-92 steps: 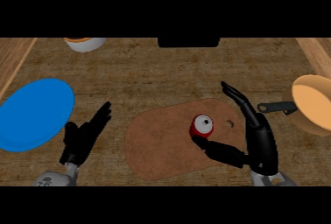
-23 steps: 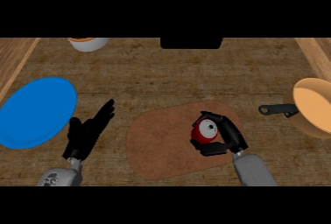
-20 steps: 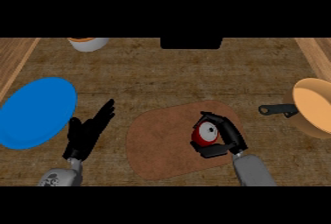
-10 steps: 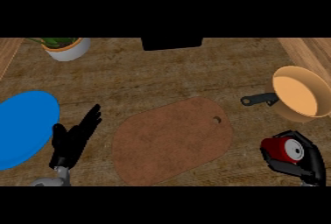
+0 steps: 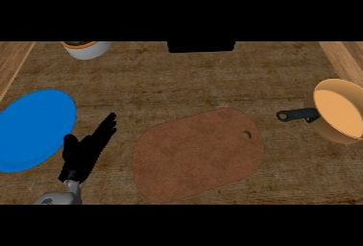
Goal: Pick the can from the cutting board and place it in the pot
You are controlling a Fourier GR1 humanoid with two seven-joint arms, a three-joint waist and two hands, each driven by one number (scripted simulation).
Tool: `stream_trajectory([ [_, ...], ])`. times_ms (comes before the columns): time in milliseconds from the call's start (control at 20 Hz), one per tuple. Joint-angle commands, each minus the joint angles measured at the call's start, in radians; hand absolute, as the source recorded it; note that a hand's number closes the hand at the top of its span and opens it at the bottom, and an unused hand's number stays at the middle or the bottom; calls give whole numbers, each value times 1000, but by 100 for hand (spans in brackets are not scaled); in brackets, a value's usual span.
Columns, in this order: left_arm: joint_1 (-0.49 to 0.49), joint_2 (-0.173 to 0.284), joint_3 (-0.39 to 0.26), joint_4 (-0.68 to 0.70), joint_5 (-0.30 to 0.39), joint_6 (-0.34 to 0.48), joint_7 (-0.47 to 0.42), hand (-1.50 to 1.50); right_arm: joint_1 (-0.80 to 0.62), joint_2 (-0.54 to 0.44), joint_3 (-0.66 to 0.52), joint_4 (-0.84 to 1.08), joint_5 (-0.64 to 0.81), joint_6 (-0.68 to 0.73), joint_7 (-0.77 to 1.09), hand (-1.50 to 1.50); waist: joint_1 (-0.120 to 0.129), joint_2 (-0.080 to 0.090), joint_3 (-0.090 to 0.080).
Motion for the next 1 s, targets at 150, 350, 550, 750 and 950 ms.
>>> stream_trajectory([
  [150, 38, -45, -57, -60, -50, 28, 8, 0, 183, 3, -64, -306, 61, -103, 132, 150, 36, 4, 1],
  [350, -11, -8, -8, -32, 0, -26, 36, 0, 174, -33, -63, -491, 138, -192, 329, 150, 43, 6, 0],
  [550, -71, -29, -8, -14, -26, 10, 60, 0, 174, -138, -86, -628, 193, -179, 561, 150, 42, 7, 0],
  [750, -68, -8, 10, 30, -6, -43, 13, 0, 60, -272, -88, -613, 259, -150, 742, 150, 48, 8, 1],
  [950, -20, -38, -14, 18, -36, -16, -10, 0, -71, -390, -55, -543, 286, -68, 869, 150, 54, 7, 2],
])
